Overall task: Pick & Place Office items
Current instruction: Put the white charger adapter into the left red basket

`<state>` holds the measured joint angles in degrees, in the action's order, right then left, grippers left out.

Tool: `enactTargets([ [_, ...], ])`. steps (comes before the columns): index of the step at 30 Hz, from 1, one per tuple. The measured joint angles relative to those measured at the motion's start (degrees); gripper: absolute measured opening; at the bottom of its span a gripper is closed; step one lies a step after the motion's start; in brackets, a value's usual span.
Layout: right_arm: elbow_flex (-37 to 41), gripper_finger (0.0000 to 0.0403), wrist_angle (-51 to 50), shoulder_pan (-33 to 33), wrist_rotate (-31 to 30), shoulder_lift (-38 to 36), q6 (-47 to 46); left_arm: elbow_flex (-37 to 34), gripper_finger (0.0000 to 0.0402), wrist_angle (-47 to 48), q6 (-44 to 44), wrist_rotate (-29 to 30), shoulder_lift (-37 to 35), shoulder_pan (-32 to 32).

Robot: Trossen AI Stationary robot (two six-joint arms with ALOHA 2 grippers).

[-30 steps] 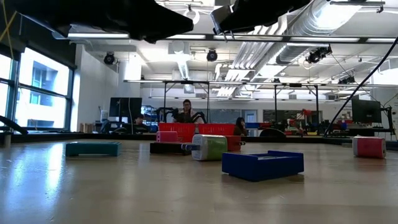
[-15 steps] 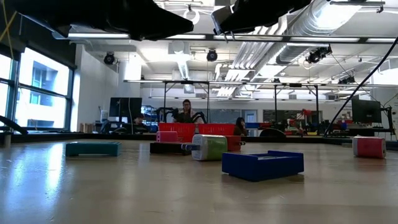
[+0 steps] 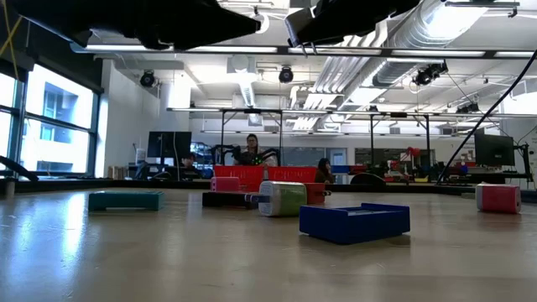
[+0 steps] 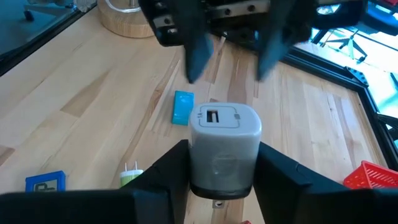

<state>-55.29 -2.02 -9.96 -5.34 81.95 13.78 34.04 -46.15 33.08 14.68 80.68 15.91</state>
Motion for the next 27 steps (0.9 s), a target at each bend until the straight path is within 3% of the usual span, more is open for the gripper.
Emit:
enactTargets([
  [4,0.0,0.0123,0.2,0.0,0.0,0.0,-0.4,0.0,0.0207,-2.2,9.3,-0.2,0.0,1.9],
  [7,0.0,0.0137,0.2,0.0,0.5,0.0,-1.1,0.0,0.0207,-3.8,14.0,-0.2,0.0,2.7],
  [11,0.0,0.0149,1.0,0.0,1.2,0.0,-2.1,0.0,0.0207,-4.7,17.6,-0.2,0.0,2.7],
  [19,0.0,0.0122,3.4,0.9,5.3,0.0,-6.3,0.0,0.0207,-4.7,22.7,-0.2,0.0,2.7],
  [24,0.0,0.0153,4.0,1.1,5.8,0.0,-7.9,0.0,0.0207,-4.9,25.9,-0.2,0.0,2.5],
  [27,0.0,0.0149,4.0,1.1,5.8,0.0,-7.9,0.0,0.0207,-5.2,27.6,-0.1,0.0,2.5],
])
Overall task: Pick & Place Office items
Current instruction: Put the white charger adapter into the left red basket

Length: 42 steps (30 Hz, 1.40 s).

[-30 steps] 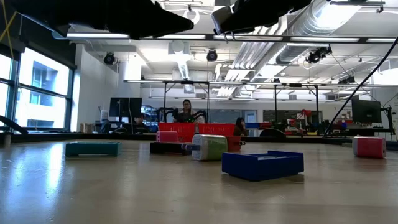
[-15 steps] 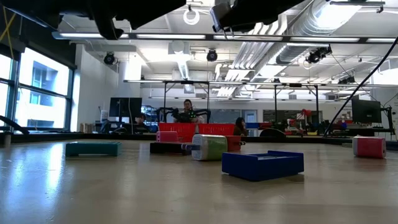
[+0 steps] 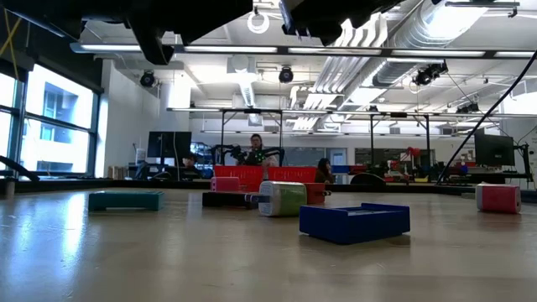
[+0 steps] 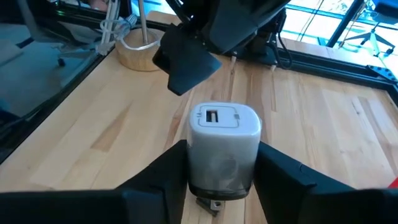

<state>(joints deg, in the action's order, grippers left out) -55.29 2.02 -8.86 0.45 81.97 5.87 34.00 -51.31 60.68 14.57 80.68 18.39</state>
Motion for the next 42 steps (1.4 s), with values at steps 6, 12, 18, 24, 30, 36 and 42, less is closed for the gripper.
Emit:
enactTargets([
  [6,0.0,0.0121,0.0,0.0,-0.1,0.0,0.9,0.0,0.0207,-0.6,-3.5,0.0,0.0,0.0],
  [12,0.0,0.0151,0.0,0.0,-1.2,0.0,1.7,0.0,0.0207,-6.6,-26.5,0.7,0.0,-1.5],
  [18,0.0,0.0133,0.0,0.0,-2.9,0.0,2.0,0.0,0.0207,-9.1,-50.8,0.4,0.0,-4.8],
  [24,0.0,0.0123,-0.1,0.0,-3.5,0.0,2.8,0.0,0.0207,-8.6,-62.6,-1.9,0.0,-6.1],
  [30,0.0,0.0145,-0.1,0.0,-5.2,0.0,3.0,0.0,0.0207,-6.2,-60.5,-6.9,0.0,-6.2],
  [36,0.0,0.012,-0.1,0.0,-5.0,0.0,3.4,0.0,0.0207,-4.6,-56.8,-4.7,0.9,-6.1],
  [42,0.0,0.013,-0.1,0.0,-5.0,0.0,3.4,0.0,0.0207,-5.6,-56.0,-3.2,4.8,-6.7],
])
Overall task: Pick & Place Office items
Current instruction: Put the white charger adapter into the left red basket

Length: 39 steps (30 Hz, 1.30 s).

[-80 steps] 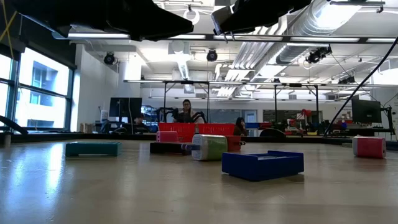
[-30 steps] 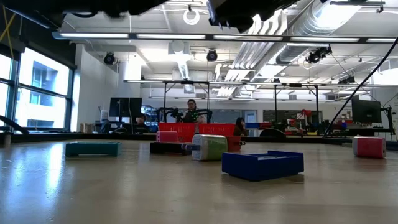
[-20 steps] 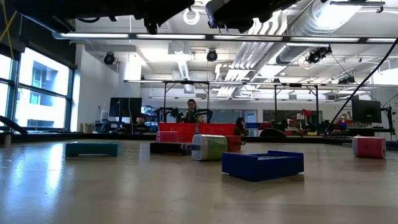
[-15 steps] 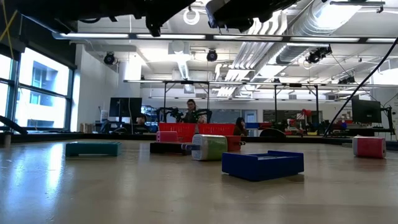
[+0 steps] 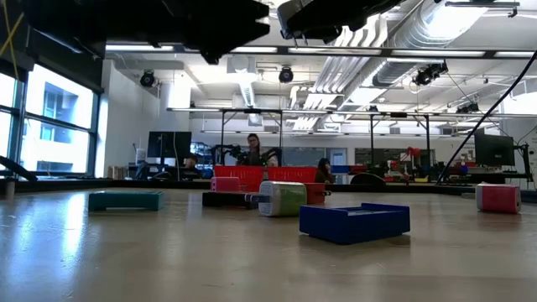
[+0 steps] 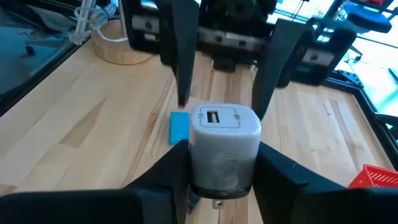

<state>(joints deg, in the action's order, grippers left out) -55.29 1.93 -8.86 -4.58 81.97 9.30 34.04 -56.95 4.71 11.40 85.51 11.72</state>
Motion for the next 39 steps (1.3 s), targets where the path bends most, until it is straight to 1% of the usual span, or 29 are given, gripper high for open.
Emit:
enactTargets([
  [3,0.0,0.0135,0.0,0.0,0.0,0.0,0.1,0.0,0.0207,-2.8,0.5,0.2,1.8,-0.1],
  [8,0.0,0.0121,0.0,0.0,0.0,0.0,0.2,0.0,0.0207,-7.2,1.4,1.4,3.2,-0.2],
  [11,0.0,0.0122,0.0,0.0,0.0,0.0,0.2,0.0,0.0207,-7.2,1.3,2.3,3.2,-0.5],
  [15,0.0,0.0136,0.0,0.0,0.0,0.0,0.2,0.2,0.0207,-7.3,1.3,2.4,3.2,-0.5],
  [21,0.0,0.0121,-0.1,0.0,0.0,0.0,0.9,1.4,0.0207,-7.4,1.3,2.0,3.2,-0.5],
  [24,0.0,0.0122,0.0,0.0,0.0,0.0,1.0,1.6,0.0207,-7.3,1.4,1.7,3.2,-0.5],
  [28,0.0,0.0136,0.0,0.0,0.0,0.0,1.0,1.6,0.0207,-6.2,2.2,1.6,3.2,-0.3],
  [35,0.0,0.0122,0.0,0.0,0.0,0.0,1.1,1.6,0.0207,-5.2,1.1,1.6,3.2,-0.1],
  [39,0.0,0.0132,0.0,0.0,0.0,0.0,1.1,2.5,0.0207,-4.6,1.3,1.6,3.2,-0.3],
])
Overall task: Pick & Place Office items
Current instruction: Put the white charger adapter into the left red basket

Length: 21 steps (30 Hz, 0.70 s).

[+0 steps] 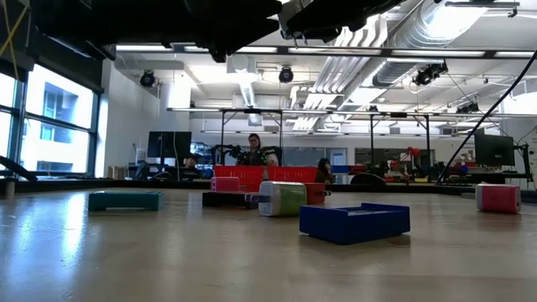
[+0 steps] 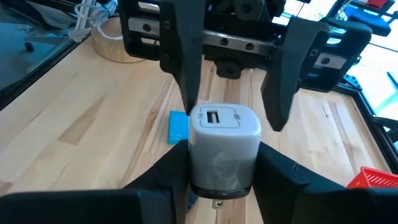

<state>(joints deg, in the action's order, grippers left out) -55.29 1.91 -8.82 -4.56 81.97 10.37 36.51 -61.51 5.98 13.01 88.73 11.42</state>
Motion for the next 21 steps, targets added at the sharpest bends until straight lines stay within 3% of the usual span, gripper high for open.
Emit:
enactTargets([
  [10,0.1,0.0122,-0.9,0.0,-0.3,0.0,0.0,3.3,0.0207,0.8,1.8,-1.2,3.9,0.0],
  [16,0.1,0.0139,-1.4,0.0,-1.0,0.0,-0.1,4.8,0.0207,0.7,1.8,-1.3,4.8,0.0],
  [21,0.1,0.0122,-1.2,0.0,-0.7,0.0,0.2,4.8,0.0207,0.2,2.7,-1.6,4.8,-0.1],
])
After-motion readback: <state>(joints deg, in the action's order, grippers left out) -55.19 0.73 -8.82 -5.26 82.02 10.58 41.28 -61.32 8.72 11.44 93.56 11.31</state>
